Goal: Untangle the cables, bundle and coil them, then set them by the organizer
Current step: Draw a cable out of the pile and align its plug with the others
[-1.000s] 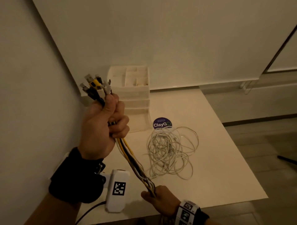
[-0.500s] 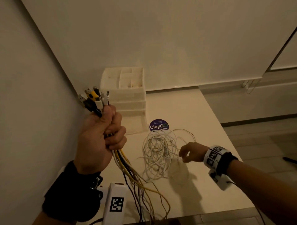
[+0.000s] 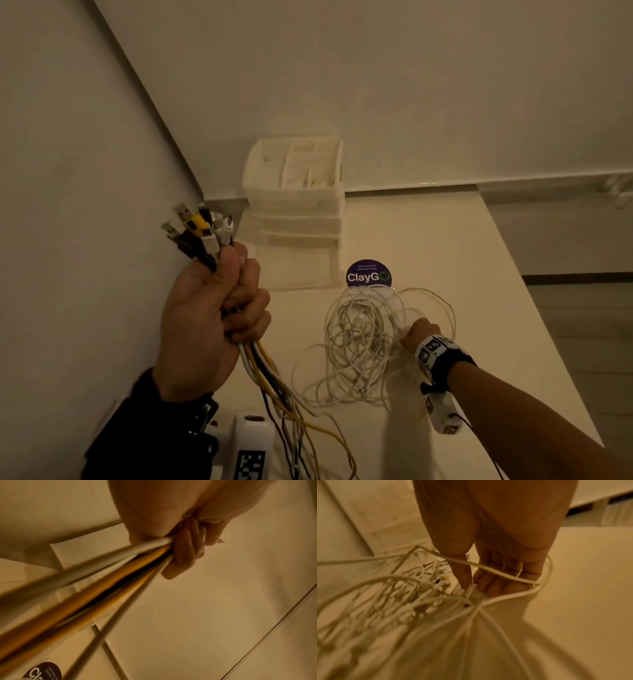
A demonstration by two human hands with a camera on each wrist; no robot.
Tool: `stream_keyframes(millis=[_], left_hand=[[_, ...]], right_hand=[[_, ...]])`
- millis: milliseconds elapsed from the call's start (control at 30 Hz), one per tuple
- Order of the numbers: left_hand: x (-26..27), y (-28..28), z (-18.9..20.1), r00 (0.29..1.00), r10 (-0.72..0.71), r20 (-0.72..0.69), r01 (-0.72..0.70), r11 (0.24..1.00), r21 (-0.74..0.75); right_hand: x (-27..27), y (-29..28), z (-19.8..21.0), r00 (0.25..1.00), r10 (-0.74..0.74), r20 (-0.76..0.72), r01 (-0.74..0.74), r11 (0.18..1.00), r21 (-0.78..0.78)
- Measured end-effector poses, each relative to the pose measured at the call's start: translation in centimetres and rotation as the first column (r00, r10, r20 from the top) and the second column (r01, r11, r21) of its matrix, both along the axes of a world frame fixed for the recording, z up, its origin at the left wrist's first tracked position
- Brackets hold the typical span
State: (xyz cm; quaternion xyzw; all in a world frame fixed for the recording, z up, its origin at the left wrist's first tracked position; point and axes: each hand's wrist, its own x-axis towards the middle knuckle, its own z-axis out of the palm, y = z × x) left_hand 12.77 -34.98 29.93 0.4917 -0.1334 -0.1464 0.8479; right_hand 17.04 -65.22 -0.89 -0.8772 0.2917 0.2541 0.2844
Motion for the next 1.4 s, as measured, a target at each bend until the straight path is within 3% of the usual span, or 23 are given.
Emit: stream_keyframes(millis=[133,267,367,433,467,500,567,633,733,867,1033,1200,1400], left_hand=[[1.3,0.0,-0.3,0.999,-0.003,-0.034,0.003,1.000,0.005],[3.2,-0.8,-0.5,0.997,0.020,-0.079,-0.019,1.000,0.020],[4.7,-1.9,-0.6,0.995,0.051,-0.088,-0.045,0.996,0.072],[5.7,-2.4,-1.0,0.993,0.052,-0.105,-0.043,0.995,0.088],[6.2,-2.6,-1.3,0.993,0.043,-0.111,-0.034,0.996,0.088],[6.7,-2.8,-1.6,0.993,0.034,-0.115,-0.024,0.996,0.088],[7.5,-3.1,-2.0,0.994,0.008,-0.111,0.001,0.997,0.079],[8.0,-3.4,-2.1,0.992,-0.039,-0.116,0.045,0.998,0.046],[7.9,-3.8,-1.7,0.990,-0.105,-0.096,0.108,0.994,0.033],[7.2,-4.1,-1.7,0.986,-0.121,0.117,0.092,0.970,0.226],[7.0,-3.2,-2.2,0.992,-0.093,0.088,0.065,0.955,0.289],[9.1,-0.5,-1.7,0.996,0.058,0.066,-0.067,0.986,0.150],[12.7,4.1,0.2,0.975,0.213,0.067,-0.212,0.977,-0.028]], right_hand=[[0.3,-1.0,1.4,0.969,-0.249,-0.003,0.243,0.942,0.232],[-0.7,-2.1,6.2,0.811,-0.584,-0.037,0.498,0.656,0.568],[-1.3,-1.8,10.3,0.723,-0.673,0.158,0.424,0.613,0.667],[-1.5,-0.2,13.7,0.543,-0.807,0.232,0.298,0.444,0.845],[-1.7,0.8,15.4,0.492,-0.819,0.296,0.219,0.445,0.868],[-1.8,2.2,17.2,0.478,-0.791,0.382,0.150,0.501,0.852],[-2.5,5.2,20.8,0.476,-0.617,0.627,-0.006,0.711,0.704],[-3.2,8.4,23.9,0.424,-0.438,0.793,-0.137,0.834,0.534],[-3.8,12.6,27.2,0.336,-0.393,0.856,-0.248,0.840,0.482],[-3.5,16.6,28.8,0.368,-0.392,0.843,-0.316,0.801,0.509],[-4.0,17.9,28.1,0.386,-0.338,0.858,-0.257,0.854,0.452],[-5.9,17.6,24.9,0.482,-0.110,0.869,-0.288,0.917,0.276],[-7.8,12.3,19.6,0.653,0.001,0.757,-0.333,0.898,0.287]])
